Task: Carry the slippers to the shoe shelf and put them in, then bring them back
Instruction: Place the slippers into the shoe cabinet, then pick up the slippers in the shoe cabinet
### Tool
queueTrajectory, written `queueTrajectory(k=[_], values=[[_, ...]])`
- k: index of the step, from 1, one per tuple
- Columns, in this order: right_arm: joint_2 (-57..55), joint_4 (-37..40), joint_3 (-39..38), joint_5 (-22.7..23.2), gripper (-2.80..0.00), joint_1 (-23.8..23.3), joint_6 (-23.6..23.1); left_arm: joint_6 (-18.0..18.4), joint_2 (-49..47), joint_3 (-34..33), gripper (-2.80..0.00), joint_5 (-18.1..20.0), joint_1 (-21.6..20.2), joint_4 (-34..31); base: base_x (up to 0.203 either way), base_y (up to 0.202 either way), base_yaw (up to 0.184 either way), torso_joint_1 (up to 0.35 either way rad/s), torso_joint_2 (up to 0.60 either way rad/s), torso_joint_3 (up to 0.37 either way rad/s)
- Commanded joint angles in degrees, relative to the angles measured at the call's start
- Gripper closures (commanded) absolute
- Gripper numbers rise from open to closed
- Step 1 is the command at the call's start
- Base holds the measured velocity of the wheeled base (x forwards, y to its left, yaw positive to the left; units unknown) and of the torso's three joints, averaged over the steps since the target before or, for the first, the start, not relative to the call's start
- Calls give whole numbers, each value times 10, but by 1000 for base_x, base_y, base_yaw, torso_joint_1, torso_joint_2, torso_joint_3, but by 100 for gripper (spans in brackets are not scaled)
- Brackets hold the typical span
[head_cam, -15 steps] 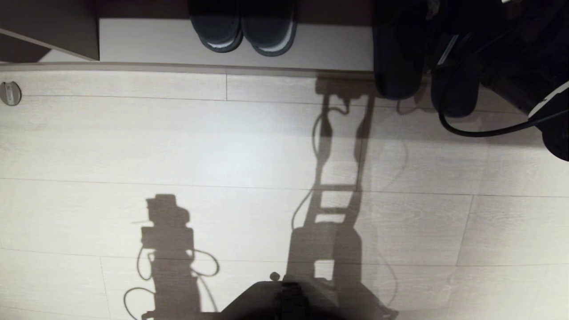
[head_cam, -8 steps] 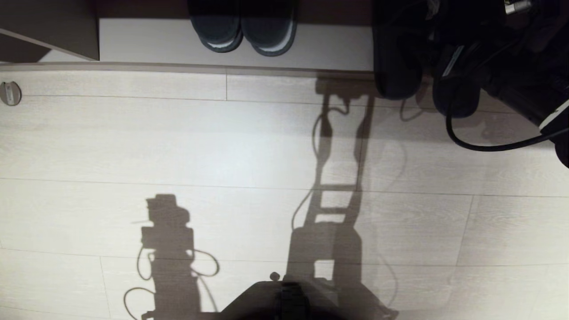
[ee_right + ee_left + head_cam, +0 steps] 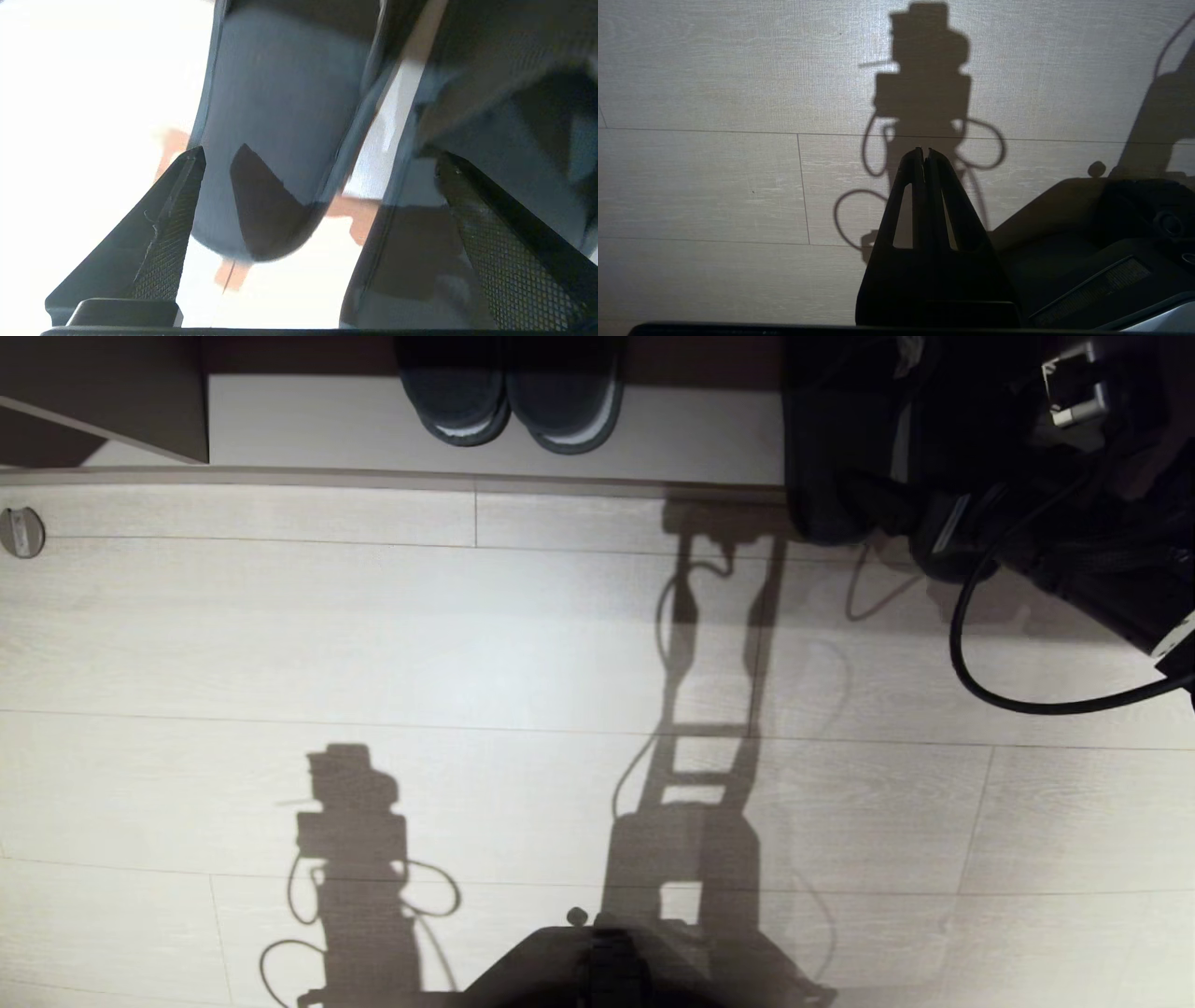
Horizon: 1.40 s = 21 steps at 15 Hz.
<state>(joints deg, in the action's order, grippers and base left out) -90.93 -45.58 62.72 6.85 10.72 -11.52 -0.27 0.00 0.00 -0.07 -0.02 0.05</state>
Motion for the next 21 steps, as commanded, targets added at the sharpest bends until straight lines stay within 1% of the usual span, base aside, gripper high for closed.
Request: queueTrajectory(k=[1, 4, 6, 9, 11, 13, 15, 19, 21], values=[[17, -4, -20, 1, -280, 0, -1, 0, 0, 0, 0, 0, -1, 0, 0, 0, 0, 0, 0, 0], [53, -2, -50, 1, -280, 0, -1, 0, 0, 0, 0, 0, -1, 0, 0, 0, 0, 0, 0, 0], [102, 8, -77, 2, -280, -1, -1, 0, 0, 0, 0, 0, 0, 0, 0, 0, 0, 0, 0, 0], [184, 58, -122, 16, -280, -1, 4, 0, 0, 0, 0, 0, 0, 0, 0, 0, 0, 0, 0, 0], [234, 74, -152, 26, -280, 0, 10, 0, 0, 0, 0, 0, 0, 0, 0, 0, 0, 0, 0, 0], [277, 87, -170, 25, -280, 0, 17, 0, 1, 0, 0, 0, 0, 0, 0, 0, 0, 0, 0, 0], [340, 127, -193, 25, -280, 0, 19, 0, 0, 0, 0, 0, -1, 0, 0, 0, 0, 0, 0, 0], [485, 182, -273, 24, -280, -1, 19, -1, 1, 0, 0, 0, 0, 0, 0, 0, 0, 0, 0, 0], [568, 239, -298, 26, -280, 0, 24, -1, 1, 0, 0, 0, 0, 0, 0, 0, 0, 0, 0, 0]])
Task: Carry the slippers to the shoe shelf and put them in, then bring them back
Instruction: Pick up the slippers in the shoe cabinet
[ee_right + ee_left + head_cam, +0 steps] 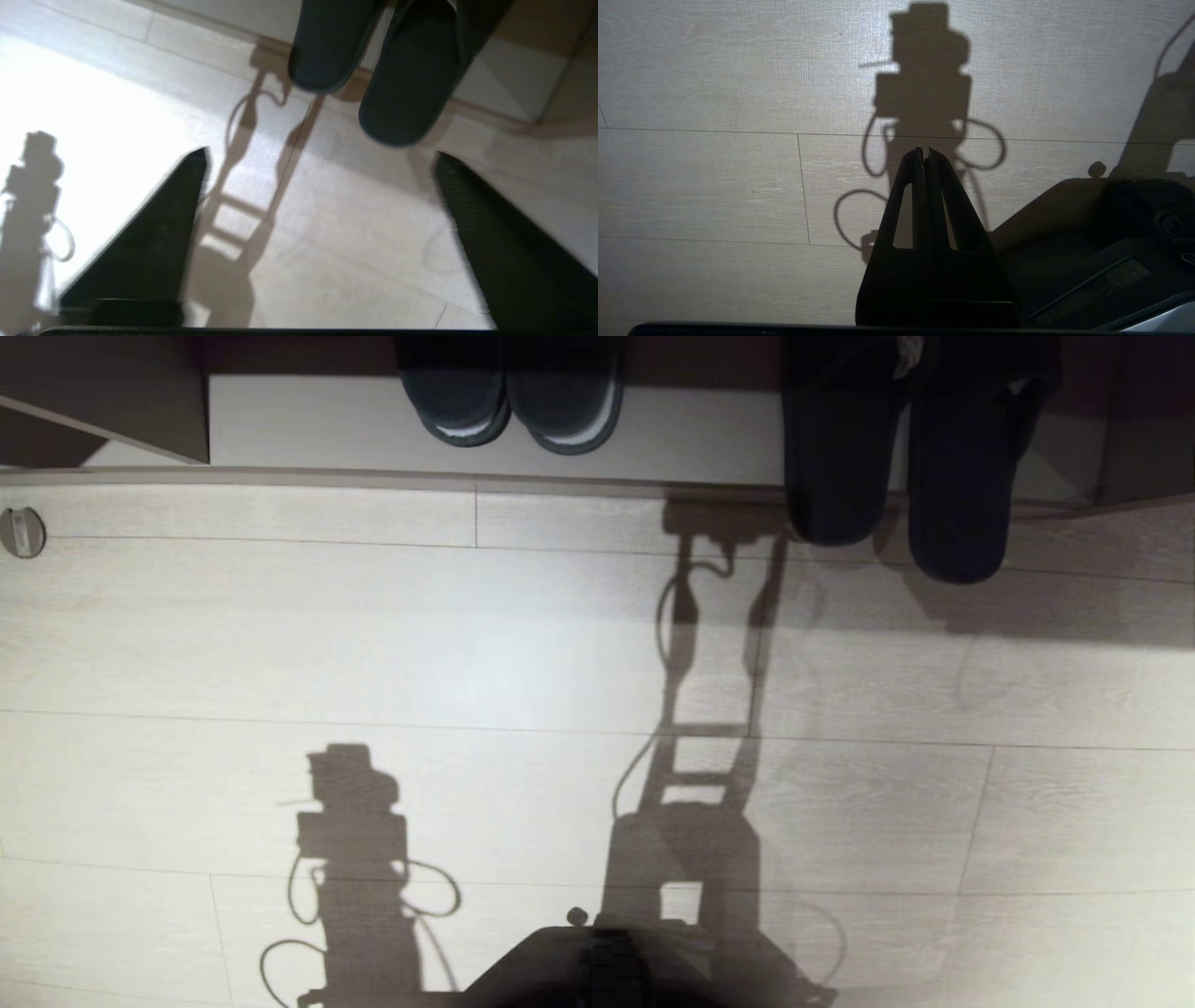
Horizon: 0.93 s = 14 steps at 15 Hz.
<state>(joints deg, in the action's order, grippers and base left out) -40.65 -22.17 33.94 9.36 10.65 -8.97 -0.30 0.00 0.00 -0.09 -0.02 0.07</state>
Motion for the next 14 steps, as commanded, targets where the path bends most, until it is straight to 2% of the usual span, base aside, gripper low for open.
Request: queueTrajectory(k=[1, 5, 7, 9, 12, 14], values=[[106, 43, -16, 2, 0, 1, 4, 0, 1, -1, 0, 0, 0, 0, 0, 0, 0, 0, 0, 0], [218, 187, -16, -20, 0, -13, 18, 0, 1, 0, 0, 0, -1, 0, 0, 0, 0, 0, 0, 0], [240, 199, -38, -35, 0, -37, 30, 0, 1, -1, 0, 0, -1, 0, 0, 0, 0, 0, 0, 0], [243, 178, -56, -97, 0, -43, 50, -1, 1, 0, 0, 0, -1, 0, 0, 0, 0, 0, 0, 0], [257, 171, -77, -83, 0, -76, 51, -1, 1, 0, 0, 0, -1, 0, 0, 0, 0, 0, 0, 0], [296, 179, -112, -24, 0, -90, 50, -1, 1, 0, 0, 0, -1, 0, 0, 0, 0, 0, 0, 0]])
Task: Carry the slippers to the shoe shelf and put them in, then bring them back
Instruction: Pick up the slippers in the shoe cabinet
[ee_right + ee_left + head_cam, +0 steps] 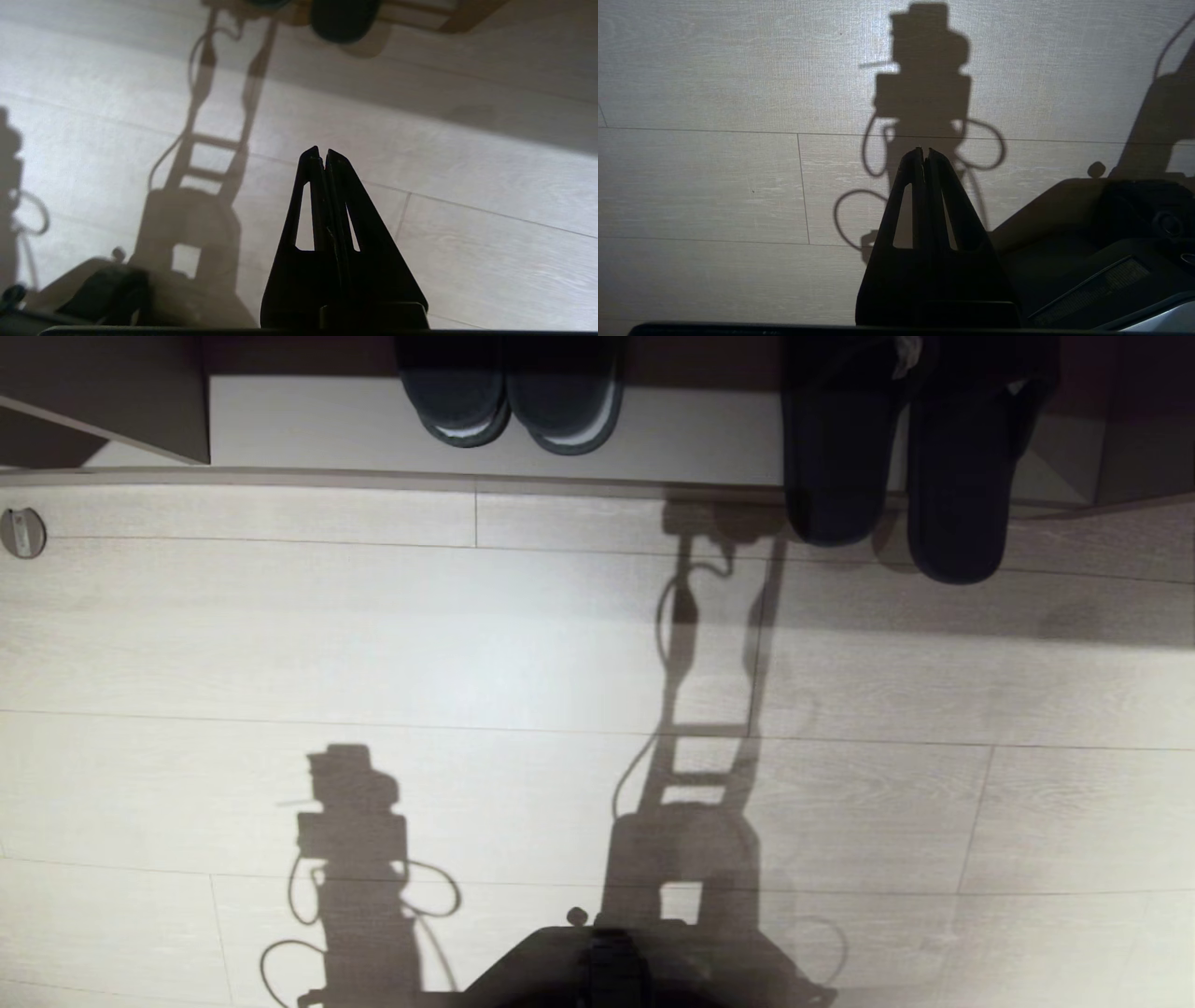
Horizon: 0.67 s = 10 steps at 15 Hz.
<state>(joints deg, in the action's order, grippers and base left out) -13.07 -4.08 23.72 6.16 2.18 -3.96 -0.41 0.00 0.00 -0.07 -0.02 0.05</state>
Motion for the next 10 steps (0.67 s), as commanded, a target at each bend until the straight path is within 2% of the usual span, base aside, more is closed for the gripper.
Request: queueTrajectory(k=[1, 4, 8, 10], values=[[42, 2, -32, 25, 0, -11, -1, 0, 0, -1, 0, 0, 0, 0, 0, 0, 0, 0, 0, 0], [79, 0, -118, 39, 0, -16, -1, 0, 0, 0, 0, 0, 0, 0, 0, 0, 0, 0, 0, 0], [130, -3, -218, 34, 0, -17, -2, 0, 0, 0, 0, 0, 0, 0, 0, 0, 0, 0, 0, 0], [132, 6, -221, 16, 0, -17, -3, 0, 0, -1, 0, 0, 0, 0, 0, 0, 0, 0, 0, 0]])
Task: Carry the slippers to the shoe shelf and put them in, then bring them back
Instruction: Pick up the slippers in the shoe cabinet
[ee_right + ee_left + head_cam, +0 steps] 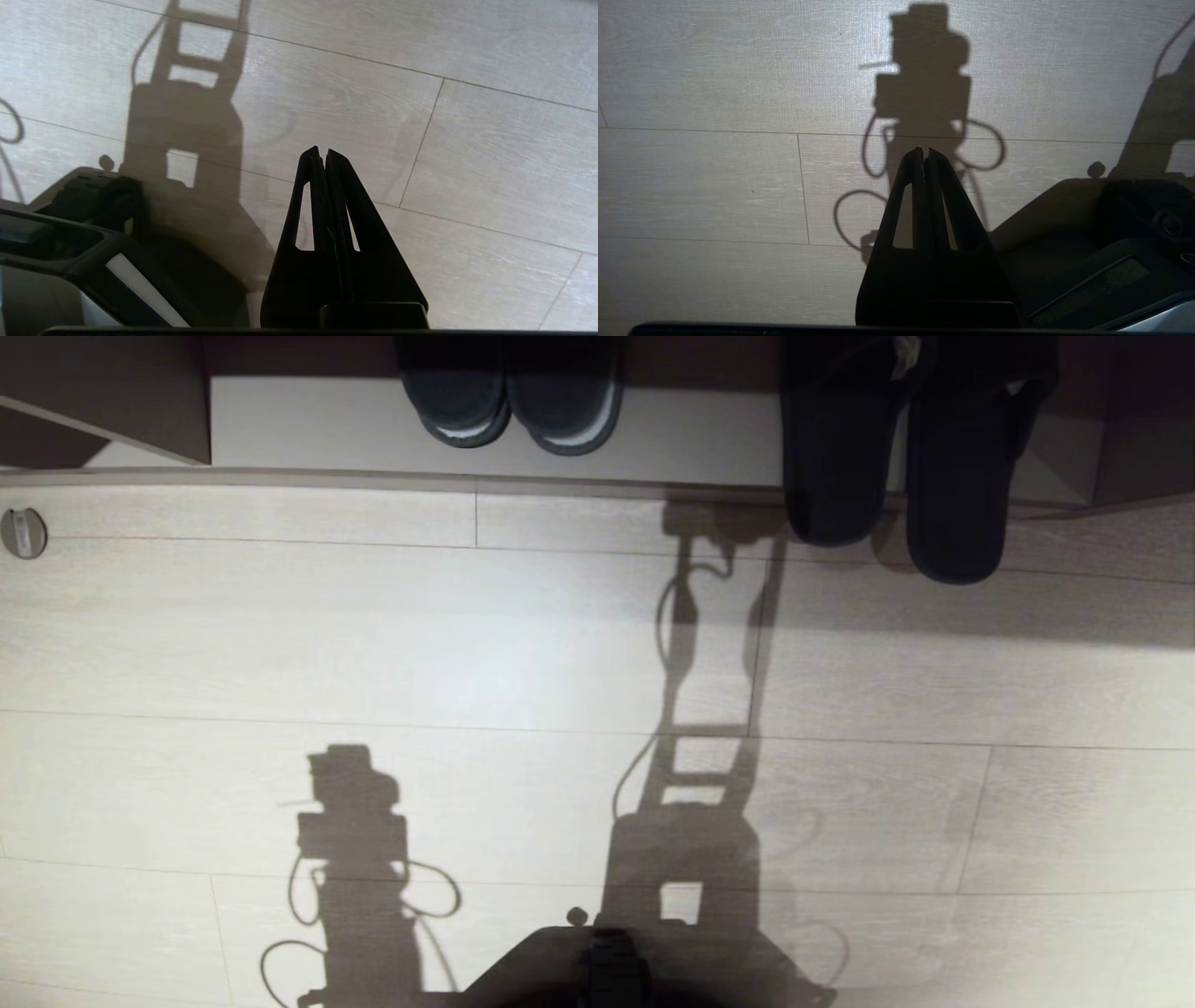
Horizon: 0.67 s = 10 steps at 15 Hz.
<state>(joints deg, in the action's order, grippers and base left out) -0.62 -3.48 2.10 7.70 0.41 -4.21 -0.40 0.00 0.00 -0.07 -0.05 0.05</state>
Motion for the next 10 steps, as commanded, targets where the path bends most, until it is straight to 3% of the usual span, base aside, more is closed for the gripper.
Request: queueTrajectory(k=[1, 4, 10], values=[[7, 3, -4, -7, 0, 0, 0, 0, 0, 0, 0, 0, 0, 0, 0, 0, 0, 0, 0, 0], [6, 22, -21, -74, 0, 0, -1, 0, 0, 0, 0, 0, 0, 0, 0, 0, 0, 0, 0, 0], [5, 38, -21, -72, 0, 0, 3, 5, 0, 0, 0, -1, 0, -2, 0, 0, 0, 0, 0, 0]])
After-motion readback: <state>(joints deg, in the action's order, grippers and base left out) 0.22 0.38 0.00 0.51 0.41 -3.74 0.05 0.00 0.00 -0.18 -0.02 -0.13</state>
